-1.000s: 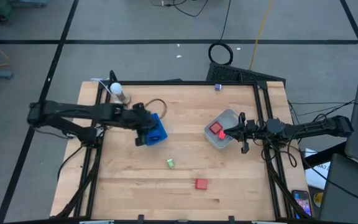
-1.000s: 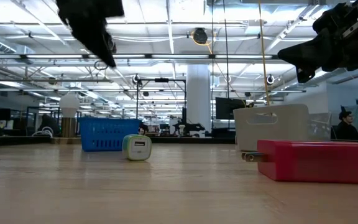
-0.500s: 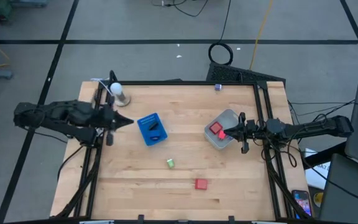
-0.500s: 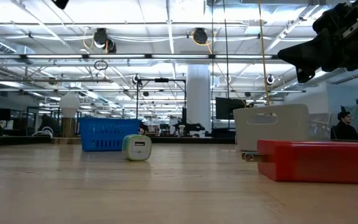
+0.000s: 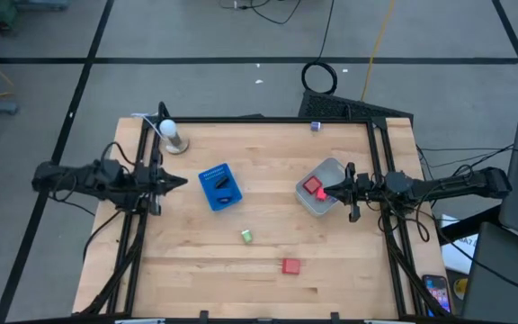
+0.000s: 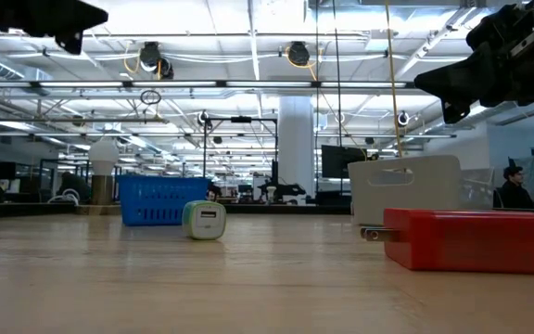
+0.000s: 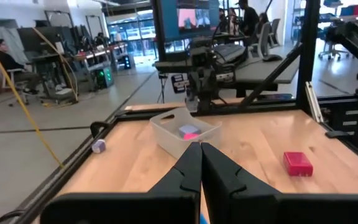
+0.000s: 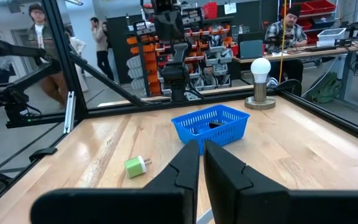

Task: Pick & Place Office items
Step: Put the red charger adapter into the grey bin

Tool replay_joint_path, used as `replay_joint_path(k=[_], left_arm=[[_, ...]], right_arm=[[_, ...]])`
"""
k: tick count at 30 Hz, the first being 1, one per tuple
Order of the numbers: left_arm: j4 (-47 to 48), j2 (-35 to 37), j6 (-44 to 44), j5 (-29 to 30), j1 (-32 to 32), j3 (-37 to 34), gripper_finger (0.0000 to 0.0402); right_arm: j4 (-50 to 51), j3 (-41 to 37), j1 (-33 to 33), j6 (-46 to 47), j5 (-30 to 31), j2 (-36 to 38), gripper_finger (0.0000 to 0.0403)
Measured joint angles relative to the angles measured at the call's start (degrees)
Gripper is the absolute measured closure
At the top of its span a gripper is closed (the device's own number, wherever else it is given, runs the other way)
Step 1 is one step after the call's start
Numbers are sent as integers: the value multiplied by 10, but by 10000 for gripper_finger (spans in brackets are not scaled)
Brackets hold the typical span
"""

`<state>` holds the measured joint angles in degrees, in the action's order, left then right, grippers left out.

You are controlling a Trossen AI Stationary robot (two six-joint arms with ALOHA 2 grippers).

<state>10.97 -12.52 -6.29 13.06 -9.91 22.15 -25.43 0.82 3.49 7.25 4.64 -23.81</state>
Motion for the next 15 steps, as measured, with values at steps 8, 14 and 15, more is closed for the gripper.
replay_joint_path(k=[8, 14, 15], left_arm=[[-13, 58, 19, -7, 1, -79, 400], [-15, 64, 23, -7, 2, -112, 400], [-14, 63, 23, -6, 2, -118, 399]], right_arm=[[0, 0, 0, -14, 0, 0, 387], [0, 0, 0, -17, 0, 0, 387], [0, 0, 0, -17, 0, 0, 387]])
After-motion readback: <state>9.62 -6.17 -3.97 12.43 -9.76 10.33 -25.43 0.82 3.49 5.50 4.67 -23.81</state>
